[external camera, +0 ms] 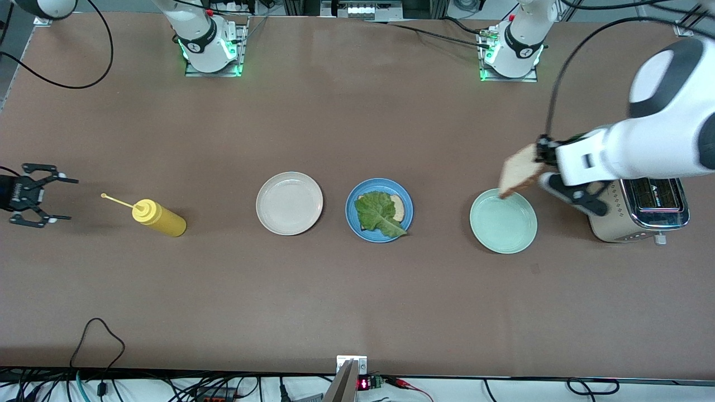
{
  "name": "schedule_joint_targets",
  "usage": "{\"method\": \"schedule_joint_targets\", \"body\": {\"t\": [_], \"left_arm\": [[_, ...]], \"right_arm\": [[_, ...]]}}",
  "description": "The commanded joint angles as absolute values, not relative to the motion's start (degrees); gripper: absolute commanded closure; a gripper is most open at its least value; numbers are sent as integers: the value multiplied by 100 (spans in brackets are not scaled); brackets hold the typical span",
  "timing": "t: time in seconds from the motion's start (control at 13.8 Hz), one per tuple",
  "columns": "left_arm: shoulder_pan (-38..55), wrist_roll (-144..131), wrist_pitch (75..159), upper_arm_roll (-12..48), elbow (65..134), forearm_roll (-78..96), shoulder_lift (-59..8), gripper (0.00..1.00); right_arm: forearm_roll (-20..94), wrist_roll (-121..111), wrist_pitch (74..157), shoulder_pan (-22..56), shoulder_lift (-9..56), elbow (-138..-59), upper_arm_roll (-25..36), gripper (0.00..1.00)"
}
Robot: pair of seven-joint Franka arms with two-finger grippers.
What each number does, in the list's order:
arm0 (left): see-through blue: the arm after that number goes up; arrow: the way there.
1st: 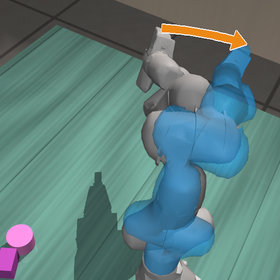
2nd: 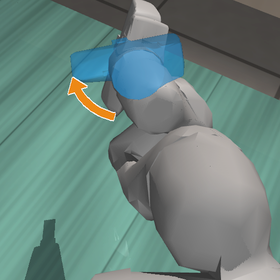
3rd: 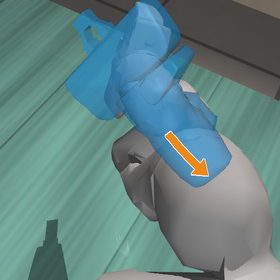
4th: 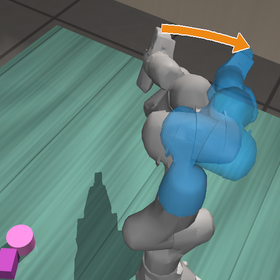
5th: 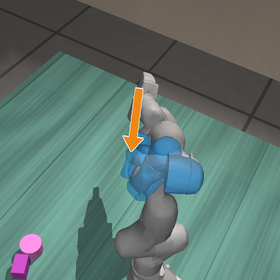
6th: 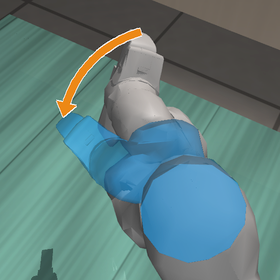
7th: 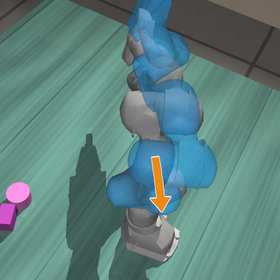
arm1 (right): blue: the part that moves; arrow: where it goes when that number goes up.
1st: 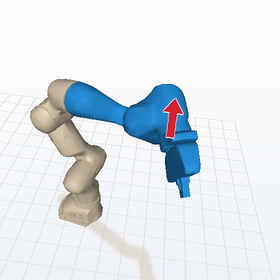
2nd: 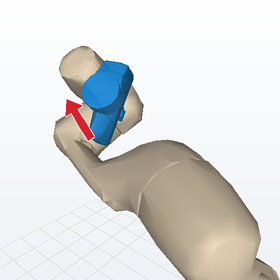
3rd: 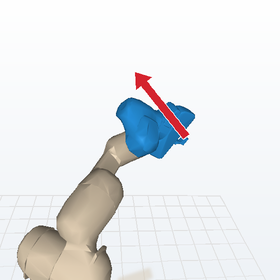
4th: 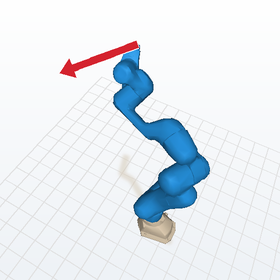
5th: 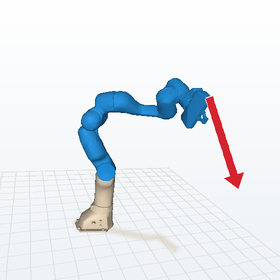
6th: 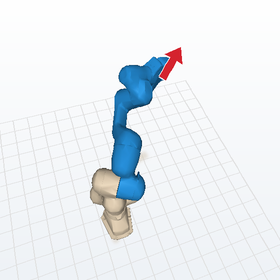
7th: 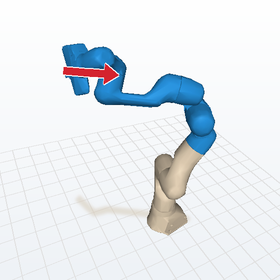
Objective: Make sandwich in blue plate with both arms
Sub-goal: 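Carry the second toast toward the blue plate while the right gripper withdraws, then lower the toast onto the lettuce on the blue plate with the left gripper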
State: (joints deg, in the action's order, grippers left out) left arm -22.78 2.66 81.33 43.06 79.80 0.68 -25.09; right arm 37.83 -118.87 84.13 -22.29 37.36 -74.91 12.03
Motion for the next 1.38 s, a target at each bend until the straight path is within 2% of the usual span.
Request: {"method": "schedule_joint_targets", "body": {"t": [0.0,0.22,0.51,0.8,0.94,1.09,1.3], "left_arm": [[-2084,-445,8663,4324,7901,788,-2978,99],[-2031,-650,9611,4324,7997,2071,-3637,99],[-1680,-528,10939,4324,8235,2907,-4270,99],[-1231,-73,12486,4324,8936,3182,-4350,100],[-1230,533,12883,4333,9367,3190,-4368,100],[-1239,798,12920,4324,9466,3217,-4455,100],[-1257,1282,12920,4333,9492,3226,-4702,100]], "right_arm": [[2589,-10518,8954,-1602,2754,-7699,1283,0],[1690,-8707,9026,-855,2181,-7708,1274,0],[1074,-5912,9026,32,1794,-7673,1266,0],[897,-3432,9026,526,1574,-7673,1239,0],[556,-2396,9018,955,1512,-7673,1274,0],[334,-1332,8956,1020,1197,-7795,1109,0],[290,-441,9078,223,863,-8128,30,0]]}}
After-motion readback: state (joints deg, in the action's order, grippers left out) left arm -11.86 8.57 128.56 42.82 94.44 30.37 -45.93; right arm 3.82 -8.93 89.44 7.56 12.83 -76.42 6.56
